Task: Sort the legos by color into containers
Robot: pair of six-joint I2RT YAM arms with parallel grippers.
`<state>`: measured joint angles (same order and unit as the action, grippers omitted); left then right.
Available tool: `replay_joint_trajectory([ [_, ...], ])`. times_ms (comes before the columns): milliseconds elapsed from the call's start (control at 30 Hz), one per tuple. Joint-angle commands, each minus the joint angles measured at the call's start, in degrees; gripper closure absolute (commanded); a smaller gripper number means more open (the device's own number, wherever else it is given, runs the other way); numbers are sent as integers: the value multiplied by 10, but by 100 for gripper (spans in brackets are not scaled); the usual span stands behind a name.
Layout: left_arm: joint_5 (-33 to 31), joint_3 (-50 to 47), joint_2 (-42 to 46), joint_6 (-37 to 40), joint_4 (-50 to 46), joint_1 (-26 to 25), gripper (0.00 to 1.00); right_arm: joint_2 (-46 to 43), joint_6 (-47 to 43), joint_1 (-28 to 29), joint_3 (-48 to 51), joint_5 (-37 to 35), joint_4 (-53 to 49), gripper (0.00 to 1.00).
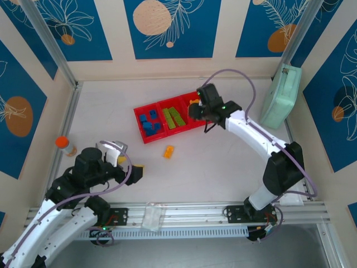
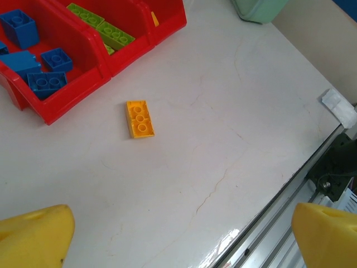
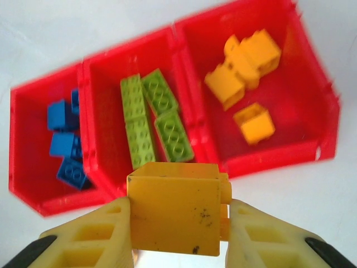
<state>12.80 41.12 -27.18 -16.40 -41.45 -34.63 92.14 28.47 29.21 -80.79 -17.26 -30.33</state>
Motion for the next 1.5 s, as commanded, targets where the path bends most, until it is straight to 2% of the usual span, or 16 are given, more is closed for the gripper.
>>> replay_joint_trajectory([
  [0, -2, 2, -7, 2, -4, -6, 1, 44, -48, -36, -49, 68, 4, 70],
  [267, -10, 4, -27, 1, -6, -6, 1, 202, -83, -104, -180, 139, 2, 71],
  [367, -9, 4, -31, 1, -6, -5, 0, 253, -96, -112, -226, 163, -13, 71],
  [533, -8, 4, -37, 1, -4, -4, 1, 301, -105, -112, -268, 164, -21, 70],
  [600, -5, 5, -43, 1, -4, -3, 1, 314, -109, -113, -278, 171, -21, 67],
  [700, 2, 4, -49, 1, -2, -3, 1, 336, -112, -113, -311, 169, -42, 53],
  [833, 6, 4, -51, 1, -2, -3, 1, 338, -115, -113, -327, 158, -60, 39],
  [933, 7, 4, -49, 1, -1, -3, 1, 324, -118, -114, -326, 157, -67, 34],
  [1233, 11, 3, -40, 2, 0, -3, 1, 305, -158, -131, -343, 136, -100, 32],
  [1367, 11, 3, -36, 2, 1, -3, 1, 311, -192, -156, -331, 175, -74, 32],
  [1467, 10, 2, -31, 2, 1, -3, 1, 318, -218, -168, -327, 176, -64, 32],
])
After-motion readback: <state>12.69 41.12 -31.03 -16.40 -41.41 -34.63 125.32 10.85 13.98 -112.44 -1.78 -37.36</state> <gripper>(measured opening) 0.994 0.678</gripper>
